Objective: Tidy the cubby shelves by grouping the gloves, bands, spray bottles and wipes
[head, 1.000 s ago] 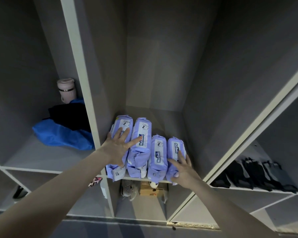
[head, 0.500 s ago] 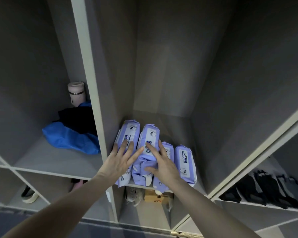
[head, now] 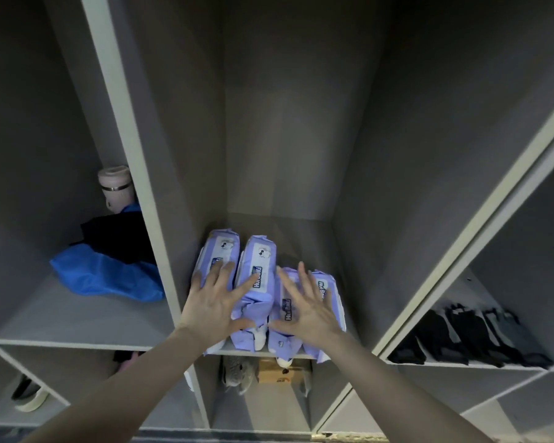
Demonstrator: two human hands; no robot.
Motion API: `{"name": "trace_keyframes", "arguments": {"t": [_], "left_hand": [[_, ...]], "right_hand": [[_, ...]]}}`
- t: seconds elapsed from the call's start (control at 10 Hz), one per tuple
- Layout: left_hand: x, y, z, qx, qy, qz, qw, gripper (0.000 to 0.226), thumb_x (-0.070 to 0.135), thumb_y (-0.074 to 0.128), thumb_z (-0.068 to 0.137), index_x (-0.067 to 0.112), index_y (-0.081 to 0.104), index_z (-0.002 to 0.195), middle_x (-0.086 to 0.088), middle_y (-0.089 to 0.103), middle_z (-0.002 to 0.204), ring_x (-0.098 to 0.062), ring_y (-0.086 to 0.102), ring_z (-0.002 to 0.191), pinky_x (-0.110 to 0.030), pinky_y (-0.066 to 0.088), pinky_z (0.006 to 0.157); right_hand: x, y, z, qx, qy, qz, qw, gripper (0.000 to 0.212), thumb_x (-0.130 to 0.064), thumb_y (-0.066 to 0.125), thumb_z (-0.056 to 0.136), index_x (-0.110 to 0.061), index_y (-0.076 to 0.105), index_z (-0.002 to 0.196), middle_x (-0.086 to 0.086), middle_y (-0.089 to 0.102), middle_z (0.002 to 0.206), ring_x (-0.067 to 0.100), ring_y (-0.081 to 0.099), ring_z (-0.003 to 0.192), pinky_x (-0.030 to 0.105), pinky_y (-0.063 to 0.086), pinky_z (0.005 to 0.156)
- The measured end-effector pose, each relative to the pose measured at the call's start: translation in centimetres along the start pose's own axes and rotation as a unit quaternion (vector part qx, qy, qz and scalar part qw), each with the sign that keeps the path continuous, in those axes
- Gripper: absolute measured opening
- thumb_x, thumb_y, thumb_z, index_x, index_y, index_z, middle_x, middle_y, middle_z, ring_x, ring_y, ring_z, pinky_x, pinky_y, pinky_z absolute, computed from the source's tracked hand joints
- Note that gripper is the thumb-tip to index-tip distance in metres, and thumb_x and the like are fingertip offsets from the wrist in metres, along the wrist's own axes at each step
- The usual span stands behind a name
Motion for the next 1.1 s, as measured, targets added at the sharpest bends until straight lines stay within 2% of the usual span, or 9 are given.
{"name": "trace_keyframes", "arguments": {"t": [0.1,0.2,0.4,0.5,0.6,0.7,0.8,0.9,1.1], "left_hand": [[0.5,-0.3,0.2,-0.013,-0.029,-0.023,0.999,0.077,0.065,0.074,0.064,0.032,0.058,0.131,-0.012,0.061,0.131,-0.036,0.058,0.119,-0.061,0.048,0.088],[0.7,-0.5,0.4,0.026,-0.041,-0.049,0.998,0.066,0.051,0.087,0.055,0.027,0.071,0.115,-0.009,0.072,0.110,-0.036,0.067,0.104,-0.061,0.052,0.077],[0.8,-0.5,0.6,0.060,-0.034,-0.065,0.995,0.064,0.046,0.091,0.051,0.026,0.074,0.108,-0.007,0.074,0.104,-0.035,0.069,0.099,-0.058,0.053,0.074],[0.5,-0.4,0.6,0.036,-0.042,-0.071,0.996,0.060,0.051,0.081,0.067,0.030,0.066,0.122,-0.006,0.069,0.119,-0.034,0.062,0.114,-0.059,0.050,0.085],[-0.1,1.0,0.6,-0.067,-0.049,-0.095,0.992,0.061,0.061,0.039,0.093,0.043,0.021,0.149,0.005,0.025,0.158,-0.025,0.016,0.148,-0.055,0.019,0.113],[-0.4,0.7,0.4,-0.157,-0.045,-0.124,0.979,0.064,0.057,0.035,0.096,0.042,0.007,0.151,0.008,0.006,0.162,-0.021,-0.004,0.149,-0.053,0.008,0.118],[0.0,-1.2,-0.9,-0.146,-0.050,-0.140,0.978,0.063,0.050,0.044,0.095,0.036,0.018,0.151,0.006,0.015,0.160,-0.017,0.008,0.148,-0.044,0.015,0.118],[0.9,-2.3,-3.5,-0.092,-0.085,-0.210,0.970,0.061,0.052,0.050,0.093,0.036,0.028,0.147,0.007,0.028,0.155,-0.010,0.025,0.143,-0.033,0.029,0.112],[8.3,-4.9,-6.3,-0.033,-0.166,-0.491,0.854,0.034,0.038,0.067,0.086,0.033,0.060,0.119,0.010,0.063,0.119,-0.007,0.056,0.110,-0.018,0.040,0.085]], "right_hand": [[4.2,1.1,-1.7,-0.041,0.123,-0.054,0.990,0.114,-0.067,0.064,0.073,-0.046,-0.022,0.145,0.006,-0.033,0.156,0.037,-0.022,0.145,0.064,0.002,0.113],[6.3,3.7,-3.4,-0.082,0.126,-0.037,0.988,0.109,-0.067,0.065,0.074,-0.047,-0.014,0.147,0.005,-0.024,0.159,0.044,-0.015,0.145,0.054,0.024,0.114],[6.0,5.6,-2.2,-0.038,0.139,-0.077,0.987,0.071,-0.063,0.039,0.091,-0.048,0.003,0.150,0.007,-0.017,0.161,0.047,-0.012,0.144,0.053,0.024,0.115],[6.1,5.4,-2.1,-0.057,0.154,-0.086,0.983,0.071,-0.063,0.039,0.091,-0.048,0.001,0.150,0.007,-0.017,0.161,0.049,-0.011,0.143,0.052,0.028,0.114],[5.8,4.7,-2.1,-0.093,0.169,-0.095,0.977,0.073,-0.065,0.038,0.091,-0.049,-0.005,0.149,0.004,-0.019,0.161,0.048,-0.012,0.143,0.050,0.036,0.110],[5.3,3.6,-2.5,-0.130,0.161,-0.084,0.975,0.074,-0.067,0.036,0.091,-0.049,-0.007,0.148,0.003,-0.020,0.161,0.045,-0.014,0.144,0.050,0.029,0.114],[5.4,1.5,-4.1,-0.152,0.129,-0.018,0.980,0.082,-0.070,0.043,0.087,-0.047,-0.004,0.150,-0.002,-0.010,0.163,0.033,-0.008,0.149,0.044,0.019,0.118],[6.2,-1.2,-6.7,-0.109,0.106,0.129,0.980,0.085,-0.070,0.053,0.082,-0.044,0.011,0.151,-0.008,0.020,0.160,0.015,0.024,0.146,0.035,0.028,0.116],[10.6,-5.1,-16.0,-0.049,0.069,0.301,0.950,0.041,-0.066,0.060,0.080,-0.073,0.040,0.115,-0.027,0.061,0.117,-0.001,0.051,0.121,0.022,0.038,0.105]]}}
Point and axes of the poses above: each hand's wrist, its own z-axis towards the middle knuckle, its own y-axis out of the palm, x = y × z, the point moved 6 cm from there along z, towards the middle knuckle
